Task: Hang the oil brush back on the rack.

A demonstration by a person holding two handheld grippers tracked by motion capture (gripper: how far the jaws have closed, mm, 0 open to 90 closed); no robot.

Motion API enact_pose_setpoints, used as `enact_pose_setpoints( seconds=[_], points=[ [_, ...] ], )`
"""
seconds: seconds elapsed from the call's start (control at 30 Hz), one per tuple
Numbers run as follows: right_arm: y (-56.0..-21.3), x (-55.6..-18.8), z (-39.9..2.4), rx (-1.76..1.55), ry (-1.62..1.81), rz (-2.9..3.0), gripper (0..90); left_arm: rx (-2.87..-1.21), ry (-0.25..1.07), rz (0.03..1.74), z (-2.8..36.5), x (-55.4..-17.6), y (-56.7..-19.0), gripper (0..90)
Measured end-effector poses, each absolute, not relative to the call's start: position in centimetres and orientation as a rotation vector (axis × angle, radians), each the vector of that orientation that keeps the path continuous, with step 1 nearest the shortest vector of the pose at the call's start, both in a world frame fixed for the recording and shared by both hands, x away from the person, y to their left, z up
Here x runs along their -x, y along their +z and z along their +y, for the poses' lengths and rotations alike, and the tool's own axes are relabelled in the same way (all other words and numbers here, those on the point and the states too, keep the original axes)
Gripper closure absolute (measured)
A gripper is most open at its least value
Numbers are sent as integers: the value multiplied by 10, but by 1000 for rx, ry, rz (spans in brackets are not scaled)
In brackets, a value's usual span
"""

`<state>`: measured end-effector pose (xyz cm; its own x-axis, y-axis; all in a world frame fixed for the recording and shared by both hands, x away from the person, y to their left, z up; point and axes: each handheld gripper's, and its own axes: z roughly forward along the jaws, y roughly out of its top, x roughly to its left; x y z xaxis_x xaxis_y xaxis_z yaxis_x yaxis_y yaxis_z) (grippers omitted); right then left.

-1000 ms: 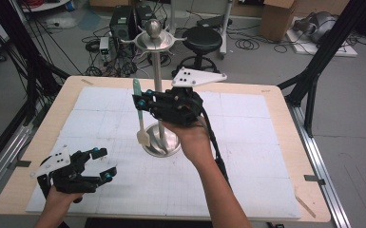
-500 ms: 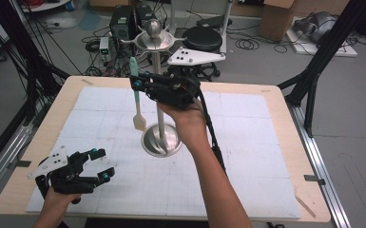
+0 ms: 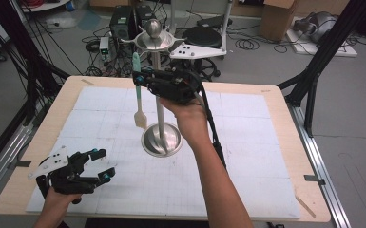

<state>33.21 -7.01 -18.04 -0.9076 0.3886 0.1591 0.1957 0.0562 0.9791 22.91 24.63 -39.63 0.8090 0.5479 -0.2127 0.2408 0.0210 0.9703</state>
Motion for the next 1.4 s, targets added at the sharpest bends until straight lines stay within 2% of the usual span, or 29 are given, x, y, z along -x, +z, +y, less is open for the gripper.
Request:
enact_pose_setpoints(
  seconds=[1.1,1.17,1.23,1.4],
  points=[
    [-187,-337,-81,-695,1926,2138,820,-1559,271,648,248,-229,-396,219],
    [-189,-336,-84,-687,1923,2110,801,-1561,277,651,249,-229,-396,219],
    [-191,-333,-88,-695,1904,2082,723,-1558,276,656,250,-230,-397,219],
    [-204,-323,-103,-695,1865,2048,626,-1554,293,668,252,-230,-397,219]
  ],
)
